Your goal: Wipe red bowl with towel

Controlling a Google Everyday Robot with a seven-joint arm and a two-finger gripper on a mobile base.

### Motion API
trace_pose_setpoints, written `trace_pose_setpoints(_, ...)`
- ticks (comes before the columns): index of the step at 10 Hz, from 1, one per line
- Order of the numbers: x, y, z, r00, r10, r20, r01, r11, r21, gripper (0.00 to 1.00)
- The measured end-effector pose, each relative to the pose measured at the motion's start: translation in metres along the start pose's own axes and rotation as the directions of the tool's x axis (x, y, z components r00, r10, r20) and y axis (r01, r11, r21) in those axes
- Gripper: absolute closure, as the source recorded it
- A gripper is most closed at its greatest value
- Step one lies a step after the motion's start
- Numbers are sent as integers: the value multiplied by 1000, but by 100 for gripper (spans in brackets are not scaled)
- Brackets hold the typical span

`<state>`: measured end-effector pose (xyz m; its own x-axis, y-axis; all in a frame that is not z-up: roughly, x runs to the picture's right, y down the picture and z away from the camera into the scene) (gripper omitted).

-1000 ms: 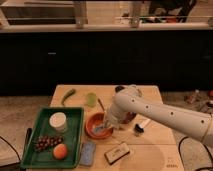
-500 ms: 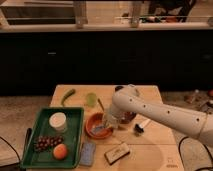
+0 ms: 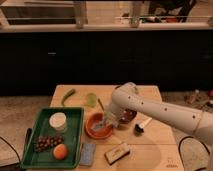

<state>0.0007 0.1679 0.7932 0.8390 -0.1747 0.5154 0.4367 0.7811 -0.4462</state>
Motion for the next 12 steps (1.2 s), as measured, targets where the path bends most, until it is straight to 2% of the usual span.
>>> trace_pose_setpoints(2, -9, -16, 3, 1000, -25, -4, 25, 1000, -6, 100)
trace_pose_setpoints(4, -29, -40, 10, 998, -67, 0, 67, 998, -13, 100)
trace_pose_setpoints(8, -54, -62, 23, 990, -138, 10, 138, 990, -37, 100)
trace_pose_setpoints(10, -73, -61, 31, 980, -196, 33, 198, 978, -63, 100)
trace_pose_setpoints(12, -76, -41, 33, 974, -222, 52, 226, 970, -89, 100)
